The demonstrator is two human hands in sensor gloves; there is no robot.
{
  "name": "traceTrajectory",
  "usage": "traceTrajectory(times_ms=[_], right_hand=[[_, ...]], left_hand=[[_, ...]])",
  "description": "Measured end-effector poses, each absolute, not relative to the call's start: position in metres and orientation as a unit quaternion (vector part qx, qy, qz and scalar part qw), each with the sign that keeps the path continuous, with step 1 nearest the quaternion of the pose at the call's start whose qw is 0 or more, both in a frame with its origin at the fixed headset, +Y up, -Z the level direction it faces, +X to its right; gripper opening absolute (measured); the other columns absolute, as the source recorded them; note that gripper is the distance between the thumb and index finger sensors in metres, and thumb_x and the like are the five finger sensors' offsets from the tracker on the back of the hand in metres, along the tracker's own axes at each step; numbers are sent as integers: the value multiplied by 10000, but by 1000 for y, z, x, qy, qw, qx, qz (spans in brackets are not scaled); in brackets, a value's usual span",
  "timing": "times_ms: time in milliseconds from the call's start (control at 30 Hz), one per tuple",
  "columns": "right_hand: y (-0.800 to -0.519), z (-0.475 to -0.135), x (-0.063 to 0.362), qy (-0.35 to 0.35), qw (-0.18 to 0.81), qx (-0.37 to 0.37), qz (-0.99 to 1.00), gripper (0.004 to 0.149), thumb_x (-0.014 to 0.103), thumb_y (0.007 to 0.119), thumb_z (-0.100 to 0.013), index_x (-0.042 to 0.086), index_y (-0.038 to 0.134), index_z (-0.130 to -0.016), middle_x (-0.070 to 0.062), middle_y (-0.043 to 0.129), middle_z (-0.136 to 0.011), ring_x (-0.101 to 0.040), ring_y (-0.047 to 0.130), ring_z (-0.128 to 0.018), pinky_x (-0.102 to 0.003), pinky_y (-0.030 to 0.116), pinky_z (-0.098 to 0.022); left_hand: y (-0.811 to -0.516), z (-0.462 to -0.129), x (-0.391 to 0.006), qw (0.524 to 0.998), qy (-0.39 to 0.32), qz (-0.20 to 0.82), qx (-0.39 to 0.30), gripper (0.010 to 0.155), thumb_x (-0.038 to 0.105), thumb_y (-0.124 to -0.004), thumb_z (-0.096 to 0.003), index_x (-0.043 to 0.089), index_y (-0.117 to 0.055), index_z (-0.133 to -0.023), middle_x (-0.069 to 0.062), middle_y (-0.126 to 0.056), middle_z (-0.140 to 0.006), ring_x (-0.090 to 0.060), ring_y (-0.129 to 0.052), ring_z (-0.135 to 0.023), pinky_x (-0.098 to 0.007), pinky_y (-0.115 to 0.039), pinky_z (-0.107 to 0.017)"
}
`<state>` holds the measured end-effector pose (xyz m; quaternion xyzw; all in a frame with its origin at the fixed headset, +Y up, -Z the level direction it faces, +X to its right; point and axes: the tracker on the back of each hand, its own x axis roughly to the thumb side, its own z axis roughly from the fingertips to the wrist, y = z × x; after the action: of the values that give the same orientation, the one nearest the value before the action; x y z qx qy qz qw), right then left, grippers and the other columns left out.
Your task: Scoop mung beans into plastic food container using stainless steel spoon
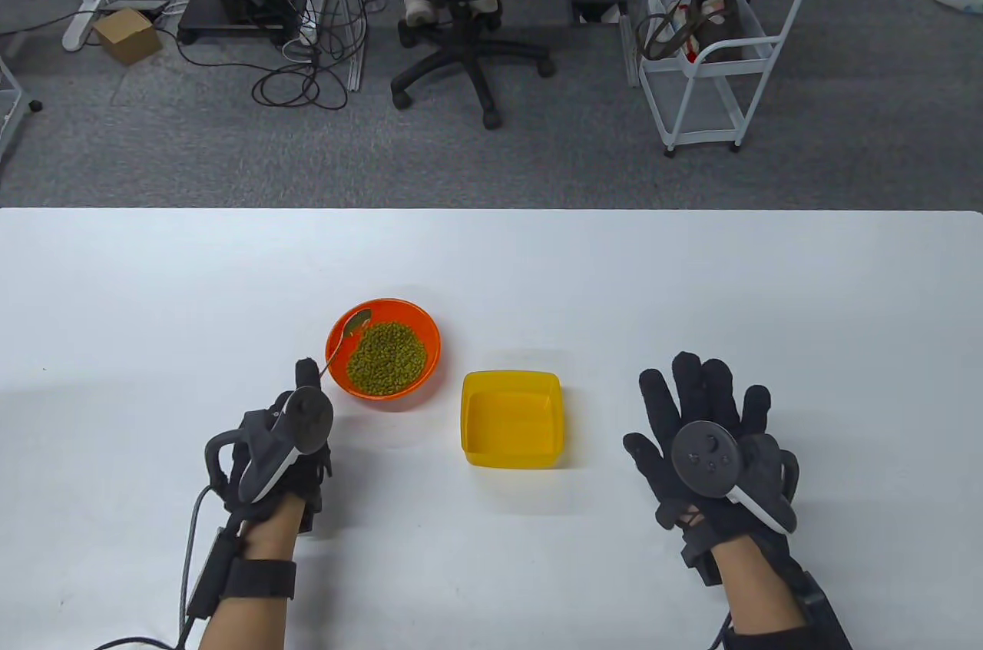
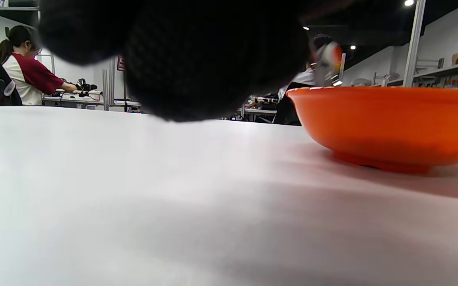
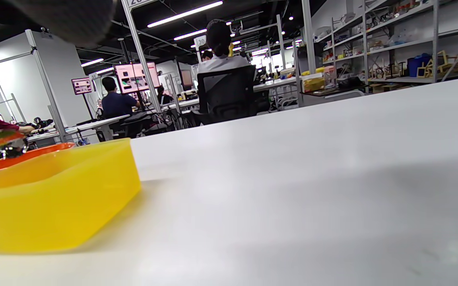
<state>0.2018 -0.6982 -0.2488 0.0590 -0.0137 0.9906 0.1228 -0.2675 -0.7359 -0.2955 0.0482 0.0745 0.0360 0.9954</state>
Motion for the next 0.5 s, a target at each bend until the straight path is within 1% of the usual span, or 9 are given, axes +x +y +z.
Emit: traceTrajectory(times_ms=[67, 167, 400, 500], right_hand=[[-698, -249, 201, -15, 122, 61, 991, 745, 617, 637, -525, 407, 195, -1087, 78, -116, -1098, -300, -110, -1036, -630, -138, -621], [-699, -250, 201, -13, 119, 64, 991, 747, 618, 636, -525, 405, 190, -1085, 78, -117, -1098, -298, -109, -1037, -630, -138, -621], [-705, -251, 192, -7, 107, 81, 991, 769, 622, 630, -526, 400, 138, -1074, 75, -116, -1098, -296, -105, -1038, -632, -137, -620], [-703, -250, 190, -11, 103, 85, 991, 769, 623, 628, -527, 398, 138, -1075, 71, -113, -1099, -300, -102, -1038, -634, -132, -620]], left_hand=[[-737, -295, -267, 995, 75, 43, 43, 568, 349, -643, -461, 310, -539, -1018, 45, -973, -591, -144, -1043, -282, -397, -885, -353], [-739, -294, -263, 996, 71, 17, 50, 558, 349, -648, -461, 319, -560, -1011, 44, -974, -592, -146, -1044, -285, -399, -885, -352], [-746, -297, -256, 996, 69, -25, 58, 554, 340, -658, -456, 272, -582, -1001, 38, -984, -641, -148, -1060, -312, -402, -884, -347], [-747, -298, -257, 996, 72, 18, 49, 551, 347, -660, -455, 272, -591, -997, 40, -985, -628, -148, -1054, -302, -403, -883, -344]])
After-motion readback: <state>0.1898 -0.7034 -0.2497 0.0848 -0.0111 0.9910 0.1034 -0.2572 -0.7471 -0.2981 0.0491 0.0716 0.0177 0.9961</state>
